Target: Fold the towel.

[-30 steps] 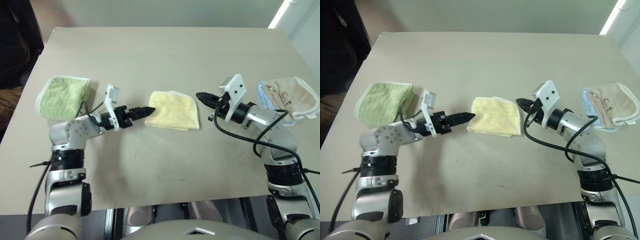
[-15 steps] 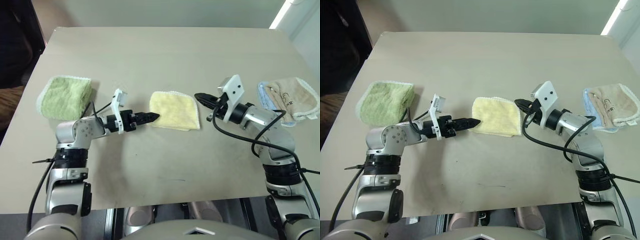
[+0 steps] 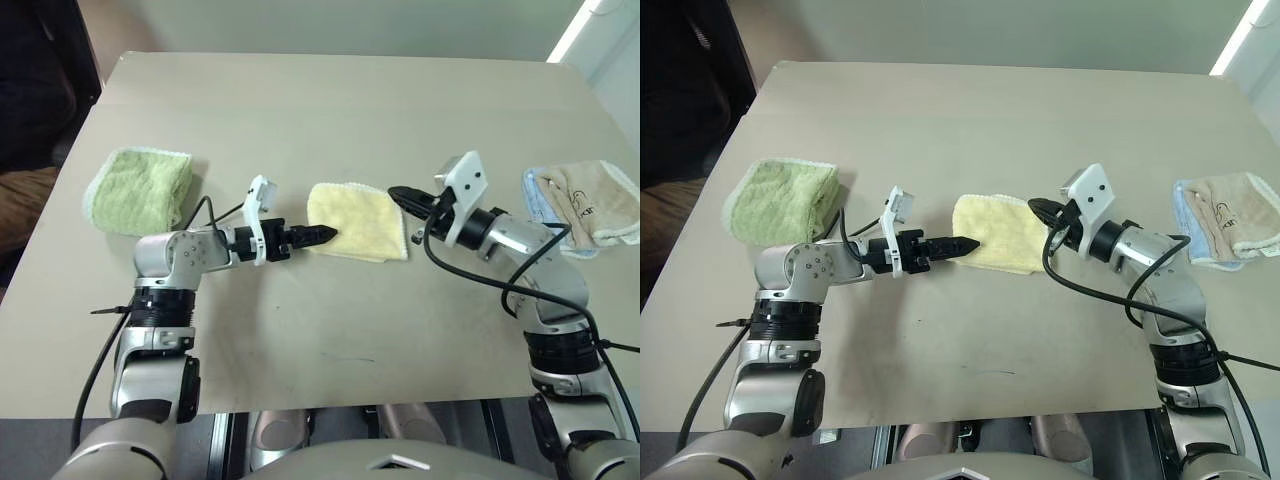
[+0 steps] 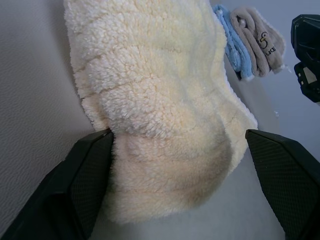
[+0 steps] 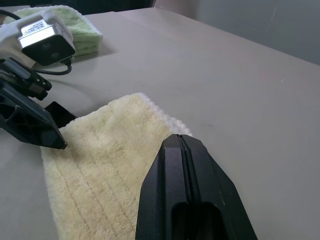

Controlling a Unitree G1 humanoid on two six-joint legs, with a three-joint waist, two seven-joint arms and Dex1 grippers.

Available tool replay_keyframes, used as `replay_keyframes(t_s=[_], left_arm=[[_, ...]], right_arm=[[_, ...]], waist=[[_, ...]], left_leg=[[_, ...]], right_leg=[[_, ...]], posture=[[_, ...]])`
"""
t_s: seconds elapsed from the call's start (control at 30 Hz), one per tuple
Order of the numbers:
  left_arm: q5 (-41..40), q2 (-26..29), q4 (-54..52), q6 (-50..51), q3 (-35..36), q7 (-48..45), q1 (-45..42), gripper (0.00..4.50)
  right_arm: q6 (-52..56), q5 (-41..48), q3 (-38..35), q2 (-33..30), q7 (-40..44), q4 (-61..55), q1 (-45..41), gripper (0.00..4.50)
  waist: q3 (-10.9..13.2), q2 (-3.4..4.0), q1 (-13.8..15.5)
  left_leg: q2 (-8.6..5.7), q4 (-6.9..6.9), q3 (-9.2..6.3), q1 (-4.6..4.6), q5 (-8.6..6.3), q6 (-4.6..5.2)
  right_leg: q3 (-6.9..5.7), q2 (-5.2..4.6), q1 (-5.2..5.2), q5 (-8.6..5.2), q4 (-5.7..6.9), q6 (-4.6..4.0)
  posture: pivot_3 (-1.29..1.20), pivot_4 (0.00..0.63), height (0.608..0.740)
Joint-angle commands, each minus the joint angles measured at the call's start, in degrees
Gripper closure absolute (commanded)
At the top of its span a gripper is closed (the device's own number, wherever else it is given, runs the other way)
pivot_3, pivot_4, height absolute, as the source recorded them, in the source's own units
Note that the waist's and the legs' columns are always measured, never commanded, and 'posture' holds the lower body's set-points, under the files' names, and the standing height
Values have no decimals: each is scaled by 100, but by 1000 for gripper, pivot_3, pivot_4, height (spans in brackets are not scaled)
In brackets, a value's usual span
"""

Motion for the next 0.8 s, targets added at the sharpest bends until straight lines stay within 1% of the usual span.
replay_keyframes(t_s=[0.03,0.1,0.13,0.17,0.2,0.4,0.47,0.67,0.8], left_arm=[[89,-249,228,218,-136,247,0,188],[54,-324,195,167,-66,289,48,614],[39,-345,162,158,-44,292,69,908],[23,-363,127,160,-19,306,75,1350],[16,-380,120,161,0,320,71,1651],[-20,-448,4,150,97,403,193,3847],[-38,-459,-49,138,126,435,246,4443],[-94,-593,-183,69,403,702,328,4477],[-177,-751,-146,-52,860,1085,182,4477]], right_arm=[[-47,73,-143,-27,-58,-205,-120,4500],[-61,63,-133,-29,-62,-236,-69,4500],[-62,60,-127,-29,-64,-253,-49,4500],[-44,70,-128,-35,-59,-264,-54,4500],[-34,75,-128,-36,-53,-259,-67,4500],[-24,84,-105,-43,-32,-299,-43,4500],[-22,84,-100,-40,-32,-308,-40,4500],[-23,88,-139,-40,-51,-306,-45,4500],[-25,86,-177,-37,-87,-308,-42,4500]], waist=[[-1,1,5],[-1,2,15],[-1,2,15],[-1,2,15],[-1,2,15],[-1,2,12],[-1,2,12],[-1,2,3],[-1,2,-1]], left_leg=[[-2,0,0,0,0,0],[-5,2,0,8,0,3],[-5,5,0,9,0,6],[-6,7,0,8,-1,7],[-8,8,0,8,-2,9],[-9,1,1,6,-2,8],[-9,-4,1,7,0,4],[-9,-2,1,7,1,4],[-9,-1,1,7,2,2]], right_leg=[[0,-2,1,-1,0,1],[0,-5,10,-1,-3,3],[0,-6,13,0,-3,3],[0,-8,15,0,-3,4],[0,-8,15,0,-3,4],[-1,-10,8,-2,-4,7],[-2,-9,8,-3,-3,9],[-2,-9,8,-2,-3,6],[-2,-9,8,0,-2,5]], posture=[[0,150,739],[0,150,739],[0,150,739],[0,150,739],[0,150,739],[0,150,739],[0,150,739],[0,150,739],[0,150,739]])
